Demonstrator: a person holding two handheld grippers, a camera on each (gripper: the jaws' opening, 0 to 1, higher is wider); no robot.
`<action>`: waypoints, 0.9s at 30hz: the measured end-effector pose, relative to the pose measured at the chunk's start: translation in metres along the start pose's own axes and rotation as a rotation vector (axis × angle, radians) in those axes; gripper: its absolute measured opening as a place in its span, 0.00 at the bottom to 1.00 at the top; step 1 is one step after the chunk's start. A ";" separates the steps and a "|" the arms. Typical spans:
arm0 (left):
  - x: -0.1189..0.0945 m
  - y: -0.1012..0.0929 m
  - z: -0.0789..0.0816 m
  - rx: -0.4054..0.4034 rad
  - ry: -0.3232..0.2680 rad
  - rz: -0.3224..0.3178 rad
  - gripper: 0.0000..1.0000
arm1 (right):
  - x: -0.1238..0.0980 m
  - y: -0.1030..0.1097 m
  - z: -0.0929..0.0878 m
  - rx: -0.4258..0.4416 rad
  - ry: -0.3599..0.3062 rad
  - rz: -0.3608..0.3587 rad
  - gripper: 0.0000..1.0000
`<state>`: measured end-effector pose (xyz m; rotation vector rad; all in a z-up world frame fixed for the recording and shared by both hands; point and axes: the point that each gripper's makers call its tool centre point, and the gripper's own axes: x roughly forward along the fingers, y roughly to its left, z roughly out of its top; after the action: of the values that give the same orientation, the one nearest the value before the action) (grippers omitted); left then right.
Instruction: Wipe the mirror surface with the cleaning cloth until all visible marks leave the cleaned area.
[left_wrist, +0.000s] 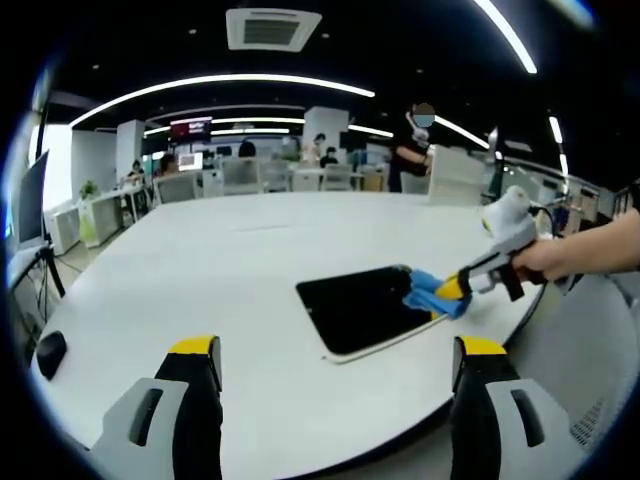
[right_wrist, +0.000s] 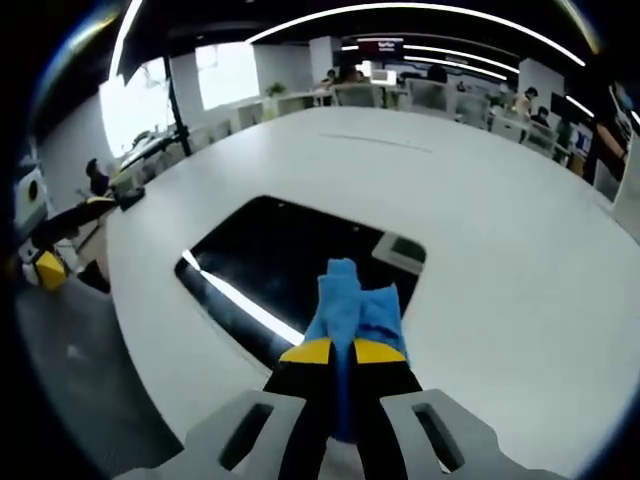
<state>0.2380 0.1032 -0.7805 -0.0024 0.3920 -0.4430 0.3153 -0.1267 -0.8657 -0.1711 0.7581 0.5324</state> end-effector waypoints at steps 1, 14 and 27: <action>0.000 0.000 0.000 0.000 -0.001 0.000 0.96 | -0.001 0.001 -0.001 -0.003 -0.001 0.002 0.01; 0.000 0.000 0.000 0.000 -0.001 0.001 0.96 | -0.001 0.002 -0.001 -0.016 -0.017 0.022 0.01; 0.000 0.000 0.000 -0.003 0.002 0.001 0.95 | 0.001 0.008 0.001 -0.045 -0.035 0.068 0.01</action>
<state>0.2384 0.1031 -0.7807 -0.0047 0.3944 -0.4417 0.3123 -0.1186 -0.8655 -0.1779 0.7205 0.6158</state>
